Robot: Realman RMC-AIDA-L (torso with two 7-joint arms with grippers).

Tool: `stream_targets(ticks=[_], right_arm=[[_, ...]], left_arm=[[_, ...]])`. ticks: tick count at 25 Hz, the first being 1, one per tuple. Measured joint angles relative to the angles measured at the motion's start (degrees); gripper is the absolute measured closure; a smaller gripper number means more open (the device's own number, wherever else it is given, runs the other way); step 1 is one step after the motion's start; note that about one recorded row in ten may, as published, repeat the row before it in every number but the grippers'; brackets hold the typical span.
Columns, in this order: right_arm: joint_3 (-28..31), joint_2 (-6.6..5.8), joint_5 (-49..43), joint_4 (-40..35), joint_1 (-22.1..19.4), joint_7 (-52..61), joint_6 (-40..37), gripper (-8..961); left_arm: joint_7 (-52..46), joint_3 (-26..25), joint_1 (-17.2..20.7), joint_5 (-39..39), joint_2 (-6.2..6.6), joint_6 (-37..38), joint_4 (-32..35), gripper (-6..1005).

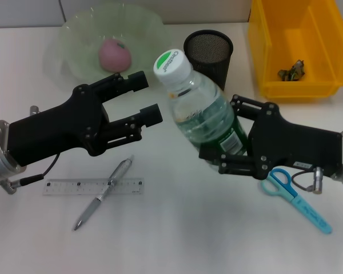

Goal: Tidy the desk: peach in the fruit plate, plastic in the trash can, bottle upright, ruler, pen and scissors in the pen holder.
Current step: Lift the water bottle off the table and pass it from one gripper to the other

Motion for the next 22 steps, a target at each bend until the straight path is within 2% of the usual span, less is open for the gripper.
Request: stream_targets(ticks=[9, 16, 22], right_arm=[[-0.2, 0.13, -0.1, 6.3, 3.0, -4.1, 0.1, 191], [-0.9, 0.33, 0.0, 8.6, 4.4, -5.7, 0.1, 192], [-1.0, 0.36, 0.0, 10.3, 5.7, -6.0, 0.3, 192]], left_arm=[[-0.1, 0.6, -0.8, 0.0, -0.15, 2.1, -0.3, 342], [-0.1, 0.2, -2.4, 0.0, -0.11, 2.4, -3.6, 346], [0.4, 0.2, -2.7, -0.1, -0.13, 2.2, -3.8, 349]])
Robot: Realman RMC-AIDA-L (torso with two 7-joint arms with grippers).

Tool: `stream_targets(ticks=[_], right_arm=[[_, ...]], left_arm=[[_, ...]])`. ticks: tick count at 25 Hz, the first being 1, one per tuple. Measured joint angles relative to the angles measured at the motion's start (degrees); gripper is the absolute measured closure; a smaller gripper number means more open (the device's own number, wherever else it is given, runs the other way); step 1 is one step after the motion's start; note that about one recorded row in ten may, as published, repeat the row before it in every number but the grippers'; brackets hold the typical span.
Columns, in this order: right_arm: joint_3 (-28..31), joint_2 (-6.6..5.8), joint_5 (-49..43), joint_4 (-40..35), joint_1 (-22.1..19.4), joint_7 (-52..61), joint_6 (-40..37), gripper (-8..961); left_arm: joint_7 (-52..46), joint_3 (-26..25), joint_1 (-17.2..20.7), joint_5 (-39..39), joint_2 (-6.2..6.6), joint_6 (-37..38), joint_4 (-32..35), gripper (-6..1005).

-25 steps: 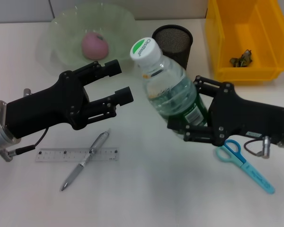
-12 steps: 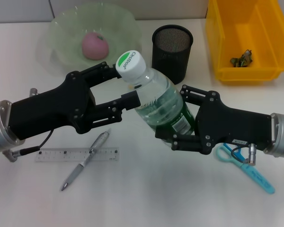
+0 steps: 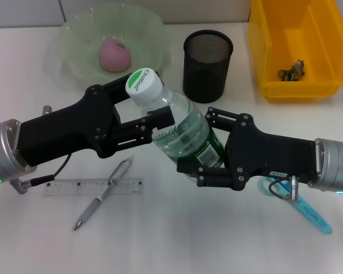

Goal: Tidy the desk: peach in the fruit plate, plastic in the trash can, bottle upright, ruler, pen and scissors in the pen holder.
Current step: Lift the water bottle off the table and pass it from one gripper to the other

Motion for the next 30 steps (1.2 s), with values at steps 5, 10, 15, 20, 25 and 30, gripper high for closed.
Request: stream_targets(ticks=[5, 10, 15, 20, 25, 30], right_arm=[[0.2, 0.07, 0.1, 1.3, 0.5, 0.0, 0.0, 192], [0.1, 0.08, 2.7, 5.9, 1.7, -1.8, -0.1, 192], [0.1, 0.08, 5.4, 9.5, 2.1, -6.8, -0.8, 192], [0.3, 0.07, 5.7, 10.5, 2.1, -7.2, -1.7, 192], [0.1, 0.07, 6.0, 11.7, 2.3, -7.3, -2.1, 192], [0.1, 0.07, 6.1, 11.9, 2.3, -7.3, -2.1, 192]], left_arm=[[0.1, 0.0, -0.1, -0.6, -0.07, -0.3, 0.0, 351], [0.5, 0.0, -0.7, -1.7, -0.10, -0.4, -1.8, 354], [2.2, 0.0, -1.1, -2.6, -0.10, -0.4, -3.6, 357], [2.1, 0.0, -1.2, -2.7, -0.10, -0.4, -3.6, 359], [1.9, 0.2, -1.3, -3.5, -0.16, -0.4, -3.7, 362], [1.8, 0.1, -1.8, -4.2, -0.19, -0.2, -5.0, 365]])
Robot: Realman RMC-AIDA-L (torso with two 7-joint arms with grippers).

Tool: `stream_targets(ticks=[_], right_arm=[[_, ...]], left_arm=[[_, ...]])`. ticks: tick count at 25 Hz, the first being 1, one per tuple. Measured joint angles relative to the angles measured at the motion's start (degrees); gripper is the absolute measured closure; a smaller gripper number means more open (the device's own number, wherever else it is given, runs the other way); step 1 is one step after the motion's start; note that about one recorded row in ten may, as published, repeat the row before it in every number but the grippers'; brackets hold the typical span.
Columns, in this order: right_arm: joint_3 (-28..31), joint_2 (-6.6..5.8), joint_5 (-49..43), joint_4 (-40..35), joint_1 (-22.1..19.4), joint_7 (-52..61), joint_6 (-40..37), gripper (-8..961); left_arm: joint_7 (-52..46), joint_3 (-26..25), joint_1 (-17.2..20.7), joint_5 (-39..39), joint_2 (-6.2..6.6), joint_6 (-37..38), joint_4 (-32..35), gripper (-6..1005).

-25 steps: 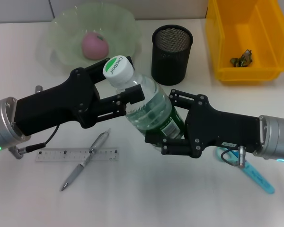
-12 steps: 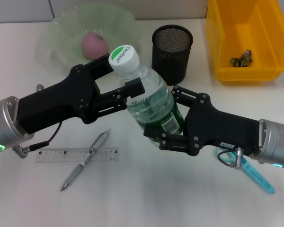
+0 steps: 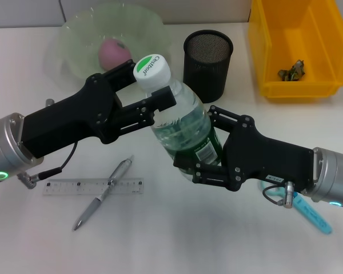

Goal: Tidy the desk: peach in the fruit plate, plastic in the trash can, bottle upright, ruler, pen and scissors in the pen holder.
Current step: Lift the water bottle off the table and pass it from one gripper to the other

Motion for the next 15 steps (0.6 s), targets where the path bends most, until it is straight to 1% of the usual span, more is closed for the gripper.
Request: stream_targets(ticks=[11, 15], right_arm=[[0.6, 0.00, 0.0, 2.1, 1.3, 0.0, 0.0, 192], [0.7, 0.00, 0.0, 2.1, 1.4, 0.0, 0.0, 193]], left_arm=[[0.0, 0.2, -0.2, -0.3, 0.03, -0.1, -0.4, 370], [0.4, -0.1, -0.1, -1.0, 0.00, 0.1, -1.6, 372]])
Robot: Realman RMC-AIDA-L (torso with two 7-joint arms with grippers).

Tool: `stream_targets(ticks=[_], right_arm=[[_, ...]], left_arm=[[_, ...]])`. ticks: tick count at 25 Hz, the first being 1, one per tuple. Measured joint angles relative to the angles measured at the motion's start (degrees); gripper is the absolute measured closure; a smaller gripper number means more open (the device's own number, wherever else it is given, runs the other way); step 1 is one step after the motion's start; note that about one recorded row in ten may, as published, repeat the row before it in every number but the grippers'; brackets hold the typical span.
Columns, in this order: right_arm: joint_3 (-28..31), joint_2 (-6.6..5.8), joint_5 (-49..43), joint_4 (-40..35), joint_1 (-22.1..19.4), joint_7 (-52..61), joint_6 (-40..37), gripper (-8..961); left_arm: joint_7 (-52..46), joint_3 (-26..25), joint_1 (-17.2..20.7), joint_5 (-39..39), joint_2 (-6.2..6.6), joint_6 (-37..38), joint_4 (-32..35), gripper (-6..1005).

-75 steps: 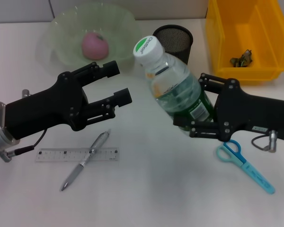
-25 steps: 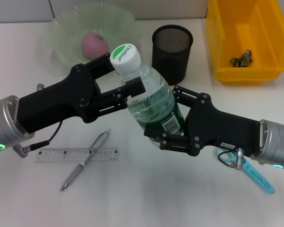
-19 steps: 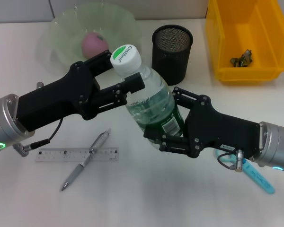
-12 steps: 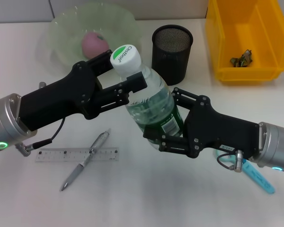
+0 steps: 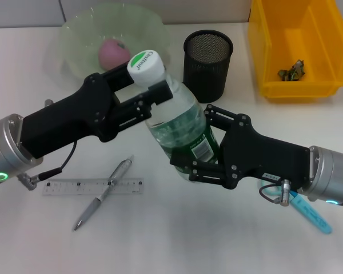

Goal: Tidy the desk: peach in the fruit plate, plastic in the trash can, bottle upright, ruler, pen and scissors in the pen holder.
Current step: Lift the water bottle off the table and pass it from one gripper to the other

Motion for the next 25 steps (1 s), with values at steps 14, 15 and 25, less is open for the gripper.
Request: stream_targets(ticks=[14, 15, 25], right_arm=[[0.0, 0.00, 0.0, 0.0, 0.5, 0.0, 0.4, 193], [0.0, 0.01, 0.0, 0.0, 0.5, 0.0, 0.5, 193], [0.0, 0.00, 0.0, 0.1, 0.9, 0.2, 0.7, 193]], left_arm=[[-0.1, 0.4, -0.2, -1.4, 0.01, -0.6, -0.4, 559], [0.0, 0.4, -0.2, -1.4, -0.01, -0.6, -0.4, 559], [0.0, 0.0, -0.2, -1.4, 0.08, -0.6, -0.6, 560]])
